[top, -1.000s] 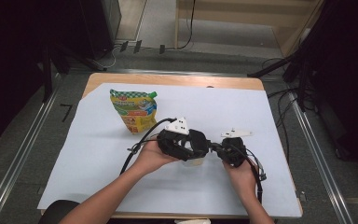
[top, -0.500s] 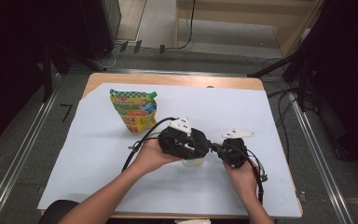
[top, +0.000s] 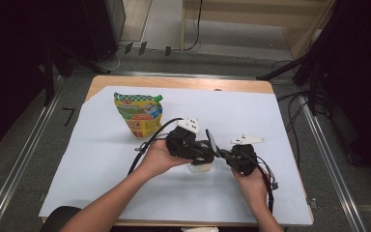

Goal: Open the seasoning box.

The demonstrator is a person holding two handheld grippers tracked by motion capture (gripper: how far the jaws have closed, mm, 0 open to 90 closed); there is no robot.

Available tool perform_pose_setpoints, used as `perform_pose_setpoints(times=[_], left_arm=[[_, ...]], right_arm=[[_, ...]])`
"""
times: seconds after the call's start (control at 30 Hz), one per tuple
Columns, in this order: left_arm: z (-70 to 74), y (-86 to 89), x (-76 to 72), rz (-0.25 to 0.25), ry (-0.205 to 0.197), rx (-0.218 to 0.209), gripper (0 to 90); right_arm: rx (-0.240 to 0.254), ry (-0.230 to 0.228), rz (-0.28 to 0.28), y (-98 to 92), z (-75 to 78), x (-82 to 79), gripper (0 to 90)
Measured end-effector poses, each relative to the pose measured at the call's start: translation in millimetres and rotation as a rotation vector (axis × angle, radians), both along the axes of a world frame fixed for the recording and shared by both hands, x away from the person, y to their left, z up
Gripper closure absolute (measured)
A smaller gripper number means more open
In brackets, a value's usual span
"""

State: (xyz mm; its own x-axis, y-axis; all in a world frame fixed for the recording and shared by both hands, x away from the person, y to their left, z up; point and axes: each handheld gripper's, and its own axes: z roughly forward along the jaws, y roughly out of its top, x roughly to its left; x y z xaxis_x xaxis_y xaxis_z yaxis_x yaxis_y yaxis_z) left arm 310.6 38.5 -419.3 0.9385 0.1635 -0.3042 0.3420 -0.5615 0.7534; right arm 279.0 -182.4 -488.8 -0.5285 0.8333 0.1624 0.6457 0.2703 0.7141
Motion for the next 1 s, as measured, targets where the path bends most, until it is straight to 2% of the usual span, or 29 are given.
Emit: perform_pose_setpoints(times=[0.1,0.23,0.27,0.33,0.53,0.6,0.67,0.8,0.93,0.97,1.0], left_arm=[[1.6,-4.5,2.4,-0.011,0.005,0.005,83.1],[2.4,-11.4,4.5,-0.028,-0.016,0.013,83.1],[1.1,-14.9,7.4,-0.029,0.004,0.002,83.1],[-0.6,-16.9,9.8,-0.034,0.014,-0.007,83.2],[-4.5,-19.2,12.7,-0.041,0.021,-0.007,82.9],[-3.7,-17.6,13.1,-0.035,0.046,-0.005,78.5],[-2.5,-15.7,12.8,-0.031,0.048,0.003,77.8],[1.0,-5.1,13.9,-0.02,0.058,0.011,73.9],[2.1,4.2,14.5,0.005,0.063,0.007,61.6],[2.5,8.4,15.9,0.027,0.056,0.008,57.9],[2.5,8.4,15.9,0.027,0.056,0.008,55.3]], right_arm=[[0.0,0.0,-0.007,0.6,0.1,-1.4,90.0],[0.002,0.002,-0.009,1.1,0.4,-2.2,90.0],[0.002,0.001,-0.009,1.8,0.4,-2.6,90.0],[0.001,-0.002,-0.008,2.3,0.5,-2.9,90.0],[-0.001,-0.007,-0.008,2.9,0.4,-3.5,90.0],[0.003,-0.013,0.0,1.3,1.1,-4.4,90.0],[0.004,-0.015,-0.003,0.6,1.8,-5.3,90.0],[0.032,-0.018,0.001,-5.7,8.6,-18.0,90.0],[0.064,-0.019,0.03,-5.5,15.4,-36.3,90.0],[0.066,-0.014,0.036,-4.4,15.6,-39.3,90.0],[0.066,-0.014,0.036,-4.4,15.6,-39.3,90.0]])
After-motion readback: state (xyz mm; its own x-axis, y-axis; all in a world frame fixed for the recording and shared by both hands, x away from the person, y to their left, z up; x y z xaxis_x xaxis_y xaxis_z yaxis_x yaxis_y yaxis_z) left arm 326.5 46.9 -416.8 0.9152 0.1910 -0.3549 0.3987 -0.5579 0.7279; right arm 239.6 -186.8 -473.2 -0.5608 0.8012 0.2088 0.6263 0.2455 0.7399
